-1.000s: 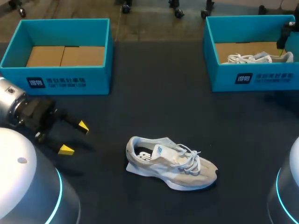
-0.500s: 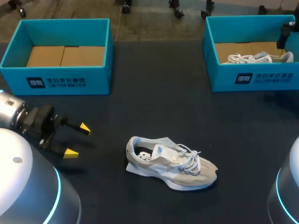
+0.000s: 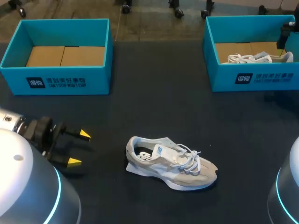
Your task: Take the shoe out of the shoebox, open the shoe tongue, remove and reinsert the insole, then place the shoe into the shoebox
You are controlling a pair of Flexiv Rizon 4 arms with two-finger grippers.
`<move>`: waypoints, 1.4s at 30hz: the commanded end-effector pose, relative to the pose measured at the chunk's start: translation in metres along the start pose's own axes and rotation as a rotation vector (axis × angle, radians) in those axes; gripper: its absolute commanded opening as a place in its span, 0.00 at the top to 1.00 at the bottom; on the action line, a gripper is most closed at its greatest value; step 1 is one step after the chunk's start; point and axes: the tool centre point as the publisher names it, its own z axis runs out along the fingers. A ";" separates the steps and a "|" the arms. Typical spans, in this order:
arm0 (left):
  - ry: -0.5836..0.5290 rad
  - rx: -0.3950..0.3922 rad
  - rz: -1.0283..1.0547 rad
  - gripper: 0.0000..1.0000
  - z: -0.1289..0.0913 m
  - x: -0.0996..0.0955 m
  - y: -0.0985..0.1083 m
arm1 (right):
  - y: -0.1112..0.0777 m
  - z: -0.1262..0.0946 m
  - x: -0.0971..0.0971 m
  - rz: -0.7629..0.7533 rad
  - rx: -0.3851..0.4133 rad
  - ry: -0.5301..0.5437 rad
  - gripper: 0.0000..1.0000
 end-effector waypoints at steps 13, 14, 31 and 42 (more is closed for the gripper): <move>-0.092 0.014 0.006 0.00 0.023 0.012 -0.001 | 0.000 0.000 0.000 -0.001 0.000 0.000 0.00; -0.097 0.013 0.007 0.00 0.024 0.012 0.000 | 0.000 0.000 0.000 -0.001 0.000 0.000 0.00; -0.014 -0.013 0.033 0.00 0.046 -0.007 -0.004 | 0.000 0.000 0.000 -0.001 0.000 0.000 0.00; 0.014 -0.016 0.015 0.00 0.070 -0.018 -0.002 | 0.000 0.000 0.000 -0.001 0.000 0.000 0.00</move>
